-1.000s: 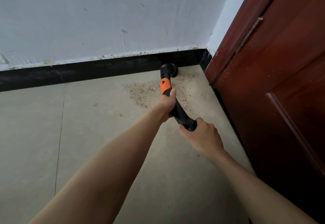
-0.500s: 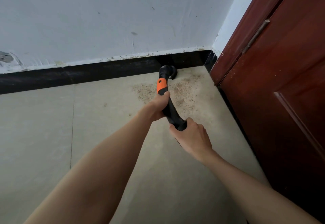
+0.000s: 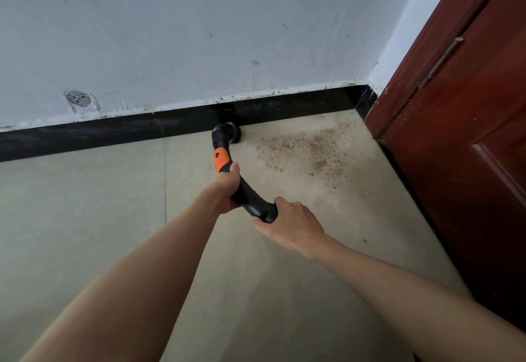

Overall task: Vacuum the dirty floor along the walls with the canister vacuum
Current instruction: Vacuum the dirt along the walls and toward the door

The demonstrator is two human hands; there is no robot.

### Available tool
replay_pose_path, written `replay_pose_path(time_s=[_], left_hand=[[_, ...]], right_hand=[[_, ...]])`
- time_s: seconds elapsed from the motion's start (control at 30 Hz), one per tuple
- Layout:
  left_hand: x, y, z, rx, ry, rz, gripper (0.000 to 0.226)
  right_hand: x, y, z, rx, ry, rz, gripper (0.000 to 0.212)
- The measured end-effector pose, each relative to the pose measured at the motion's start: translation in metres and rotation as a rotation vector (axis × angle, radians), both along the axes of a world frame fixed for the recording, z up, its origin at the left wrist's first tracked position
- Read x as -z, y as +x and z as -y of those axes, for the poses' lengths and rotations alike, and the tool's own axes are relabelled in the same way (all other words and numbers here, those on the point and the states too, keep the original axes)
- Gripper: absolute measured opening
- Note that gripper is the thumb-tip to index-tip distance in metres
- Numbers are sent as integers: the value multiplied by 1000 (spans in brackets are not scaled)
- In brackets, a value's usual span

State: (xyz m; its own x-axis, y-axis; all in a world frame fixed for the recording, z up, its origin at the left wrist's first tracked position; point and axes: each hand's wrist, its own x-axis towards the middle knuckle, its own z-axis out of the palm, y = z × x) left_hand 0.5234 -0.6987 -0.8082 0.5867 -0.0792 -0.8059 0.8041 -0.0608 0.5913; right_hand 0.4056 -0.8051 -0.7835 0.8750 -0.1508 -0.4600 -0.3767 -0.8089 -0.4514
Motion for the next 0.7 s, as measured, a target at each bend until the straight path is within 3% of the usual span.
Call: replay_pose_path(time_s=[0.3,0.7], left_hand=[[-7,-11,-15,46,79,20,51],[-19,-19,42,154,70,36,52]], right_hand=[[-8,-12,-11,9,33,11,43],[-17,-26,32,117,-4,58,45]])
